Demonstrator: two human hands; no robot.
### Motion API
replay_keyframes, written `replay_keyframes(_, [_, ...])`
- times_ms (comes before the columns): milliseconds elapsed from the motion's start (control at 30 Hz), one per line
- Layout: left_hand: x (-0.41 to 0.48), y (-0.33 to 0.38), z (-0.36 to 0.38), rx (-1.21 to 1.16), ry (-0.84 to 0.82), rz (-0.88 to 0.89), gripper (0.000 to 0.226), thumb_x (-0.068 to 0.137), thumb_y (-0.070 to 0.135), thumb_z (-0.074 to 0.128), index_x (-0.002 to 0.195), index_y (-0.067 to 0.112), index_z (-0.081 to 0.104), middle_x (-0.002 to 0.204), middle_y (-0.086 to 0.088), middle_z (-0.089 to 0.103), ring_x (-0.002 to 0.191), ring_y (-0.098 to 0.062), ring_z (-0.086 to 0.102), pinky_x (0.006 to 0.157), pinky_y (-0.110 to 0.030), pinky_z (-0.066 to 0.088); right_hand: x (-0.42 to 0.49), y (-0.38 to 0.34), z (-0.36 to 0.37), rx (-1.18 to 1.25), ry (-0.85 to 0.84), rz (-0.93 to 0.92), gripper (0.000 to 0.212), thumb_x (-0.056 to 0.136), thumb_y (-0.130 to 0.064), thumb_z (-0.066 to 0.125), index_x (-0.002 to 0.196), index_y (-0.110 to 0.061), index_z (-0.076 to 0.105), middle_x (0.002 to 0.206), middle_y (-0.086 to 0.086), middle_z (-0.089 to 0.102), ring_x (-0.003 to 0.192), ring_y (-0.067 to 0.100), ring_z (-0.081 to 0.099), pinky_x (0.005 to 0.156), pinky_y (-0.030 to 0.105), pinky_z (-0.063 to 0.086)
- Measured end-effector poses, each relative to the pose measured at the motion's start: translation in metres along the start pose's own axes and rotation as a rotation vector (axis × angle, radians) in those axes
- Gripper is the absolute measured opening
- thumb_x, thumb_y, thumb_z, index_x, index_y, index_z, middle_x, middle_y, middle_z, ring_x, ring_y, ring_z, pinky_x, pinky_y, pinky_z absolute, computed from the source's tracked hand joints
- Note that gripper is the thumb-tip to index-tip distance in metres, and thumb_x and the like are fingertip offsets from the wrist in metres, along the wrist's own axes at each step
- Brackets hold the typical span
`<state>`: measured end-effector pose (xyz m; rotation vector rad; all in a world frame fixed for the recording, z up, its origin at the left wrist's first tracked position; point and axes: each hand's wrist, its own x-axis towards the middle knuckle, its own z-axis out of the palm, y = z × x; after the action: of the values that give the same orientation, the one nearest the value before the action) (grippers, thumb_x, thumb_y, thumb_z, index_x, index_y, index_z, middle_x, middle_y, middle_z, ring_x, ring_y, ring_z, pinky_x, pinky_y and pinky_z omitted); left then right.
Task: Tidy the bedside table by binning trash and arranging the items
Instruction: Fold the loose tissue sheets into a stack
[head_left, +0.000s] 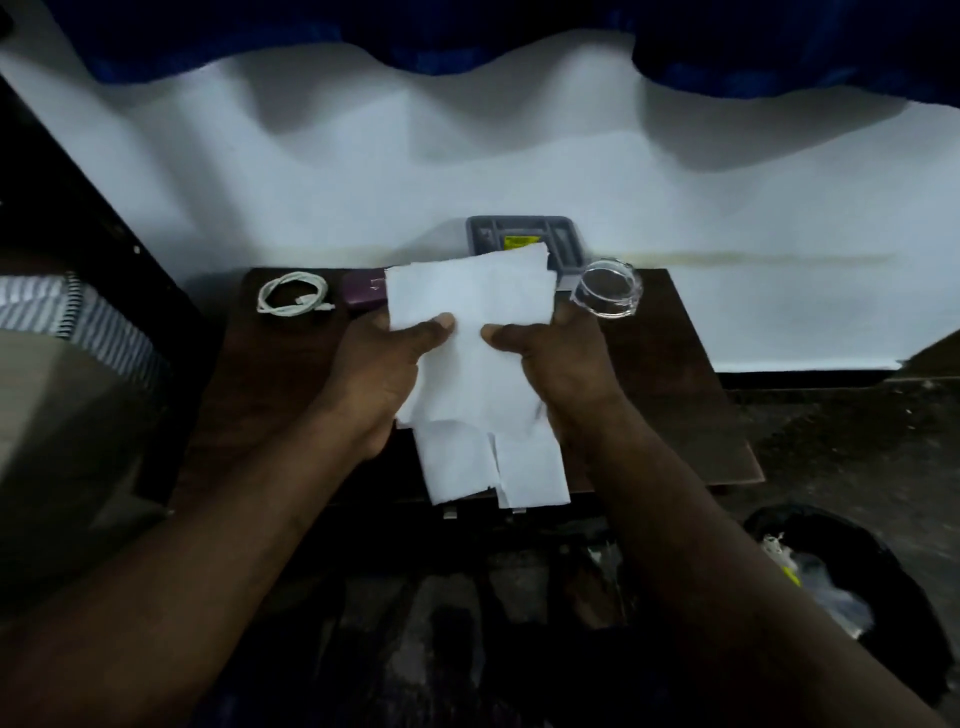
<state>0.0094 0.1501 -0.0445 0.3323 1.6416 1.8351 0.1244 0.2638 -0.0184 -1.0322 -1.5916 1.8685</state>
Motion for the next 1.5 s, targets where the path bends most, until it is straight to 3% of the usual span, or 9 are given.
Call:
replay_keyframes(100, [-0.005,0.004,-0.043,0.07,0.071,0.059,0.016,0.09,0.018,0.077,0.106,0.02,0.077,0.103,0.008,0.079,0.096,-0.01,0.075,0.077,-0.023,0.059,-0.005,0.012,0.035,-0.16,-0.028,-0.024,0.029,0.082,0.005,0.079,0.107,-0.01,0.077,0.104,0.006,0.081,0.097,0.022,0.078,0.094,0.048,0.062])
replay_keyframes(233, [-0.011,0.008,-0.083,0.123,0.103,0.126,0.027,0.089,0.015,0.078,0.092,0.041,0.079,0.107,0.016,0.077,0.103,-0.006,0.072,0.097,-0.032,0.054,-0.01,0.025,0.077,-0.232,-0.011,-0.08,0.025,0.084,0.0,0.078,0.107,-0.009,0.079,0.099,0.004,0.081,0.094,0.024,0.078,0.09,0.049,0.062])
replay_keyframes(400, [0.001,0.01,-0.106,0.142,0.158,0.123,0.011,0.087,0.021,0.08,0.083,0.031,0.078,0.087,0.022,0.077,0.088,-0.004,0.074,0.069,-0.012,0.055,-0.005,0.035,0.112,-0.358,0.104,-0.185,0.011,0.08,-0.017,0.078,0.089,-0.021,0.072,0.089,-0.005,0.079,0.088,0.022,0.075,0.085,0.049,0.061])
replay_keyframes(533, [0.008,-0.003,-0.118,0.201,0.145,0.054,0.023,0.08,0.016,0.084,0.1,0.025,0.077,0.093,0.012,0.079,0.088,-0.005,0.075,0.071,-0.018,0.057,-0.005,0.045,0.122,-0.491,0.107,-0.222,0.032,0.078,-0.026,0.08,0.108,-0.032,0.071,0.095,-0.017,0.071,0.098,0.017,0.071,0.092,0.042,0.058])
replay_keyframes(800, [0.014,0.008,-0.112,0.295,0.245,0.187,0.036,0.077,0.037,0.082,0.076,0.069,0.066,0.081,0.04,0.069,0.078,0.015,0.068,0.069,-0.012,0.053,0.003,0.043,0.129,-0.508,0.137,-0.233,0.022,0.08,-0.024,0.077,0.103,-0.025,0.076,0.09,-0.012,0.075,0.092,0.017,0.073,0.089,0.04,0.06])
replay_keyframes(1067, [0.012,-0.001,-0.11,0.434,0.208,0.2,0.034,0.079,0.032,0.085,0.082,0.062,0.068,0.08,0.032,0.07,0.088,0.006,0.069,0.071,-0.01,0.052,0.013,0.045,0.121,-0.63,0.09,-0.183,0.033,0.082,-0.028,0.079,0.114,-0.022,0.074,0.108,-0.001,0.078,0.102,0.021,0.072,0.091,0.034,0.057])
replay_keyframes(1200, [0.013,0.002,-0.109,0.478,0.296,0.282,0.04,0.08,0.04,0.079,0.116,0.047,0.065,0.099,0.02,0.074,0.08,0.019,0.061,0.078,-0.011,0.051,0.012,0.047,0.125,-0.638,0.148,-0.231,0.024,0.083,-0.03,0.078,0.105,-0.02,0.077,0.1,-0.001,0.079,0.093,0.019,0.072,0.076,0.024,0.047])
replay_keyframes(1367, [0.01,0.012,-0.105,0.451,0.256,0.296,0.034,0.075,0.042,0.083,0.088,0.067,0.064,0.084,0.045,0.065,0.09,0.02,0.063,0.076,-0.003,0.048,0.012,0.038,0.124,-0.61,0.155,-0.308,0.031,0.08,-0.03,0.076,0.111,-0.023,0.076,0.102,-0.004,0.079,0.093,0.014,0.072,0.079,0.024,0.051])
replay_keyframes(1500, [0.011,0.0,-0.108,0.512,0.267,0.269,0.037,0.08,0.031,0.082,0.11,0.04,0.063,0.092,0.022,0.07,0.087,0.002,0.066,0.07,-0.009,0.045,0.012,0.05,0.118,-0.622,0.072,-0.164,0.028,0.082,-0.031,0.08,0.109,-0.022,0.076,0.102,-0.001,0.079,0.095,0.019,0.074,0.086,0.034,0.059])
